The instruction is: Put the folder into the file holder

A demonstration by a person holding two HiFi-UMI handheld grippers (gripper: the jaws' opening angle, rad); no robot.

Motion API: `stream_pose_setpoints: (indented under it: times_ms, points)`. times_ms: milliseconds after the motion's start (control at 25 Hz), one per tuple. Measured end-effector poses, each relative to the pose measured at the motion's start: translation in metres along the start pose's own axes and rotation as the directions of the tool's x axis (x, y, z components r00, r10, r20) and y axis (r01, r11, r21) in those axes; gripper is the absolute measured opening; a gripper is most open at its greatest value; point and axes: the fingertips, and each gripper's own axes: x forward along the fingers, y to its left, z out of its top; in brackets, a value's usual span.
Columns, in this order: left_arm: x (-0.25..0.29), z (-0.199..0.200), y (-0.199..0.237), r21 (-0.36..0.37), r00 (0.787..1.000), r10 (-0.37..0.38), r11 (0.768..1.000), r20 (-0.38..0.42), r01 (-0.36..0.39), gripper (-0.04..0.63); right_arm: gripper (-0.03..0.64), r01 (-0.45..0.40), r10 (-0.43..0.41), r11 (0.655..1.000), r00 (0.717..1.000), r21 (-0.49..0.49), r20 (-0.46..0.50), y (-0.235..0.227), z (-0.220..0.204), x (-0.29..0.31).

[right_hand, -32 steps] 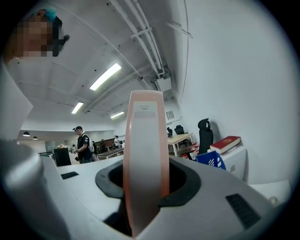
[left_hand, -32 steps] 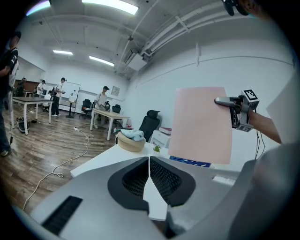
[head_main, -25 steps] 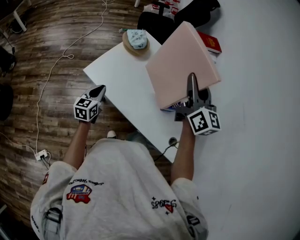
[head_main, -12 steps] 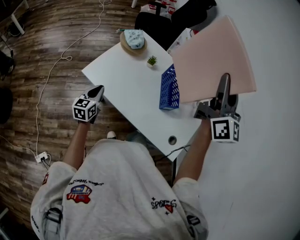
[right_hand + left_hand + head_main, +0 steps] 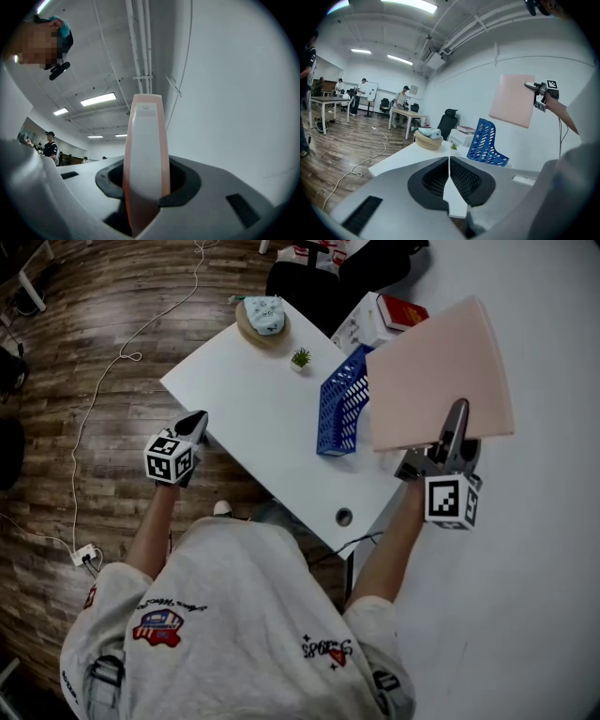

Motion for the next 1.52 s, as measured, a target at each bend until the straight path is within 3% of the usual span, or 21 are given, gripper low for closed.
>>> stream_pose_setpoints:
  times_ms: [680, 1120, 1520]
  points:
    - [0.002, -0.005, -0.003, 0.006, 1.0, -0.004, 1.0, -0.02, 0.004, 0.011, 0.153, 0.054, -0.056, 0.998, 0.996, -0.035, -0.068, -0.019, -0.078, 0.002]
    - [-0.023, -0.009, 0.019, 0.007, 0.997, 0.068, 0.998, -0.031, -0.068, 0.011, 0.156, 0.059, -0.061, 0.996, 0.997, -0.06, -0.042, -0.019, -0.131, 0.009]
    - [-0.047, -0.028, 0.031, 0.027, 0.989, 0.131, 0.991, -0.075, -0.129, 0.012, 0.158, 0.123, -0.124, 0.984, 0.992, -0.127, 0.001, -0.025, -0.175, -0.004]
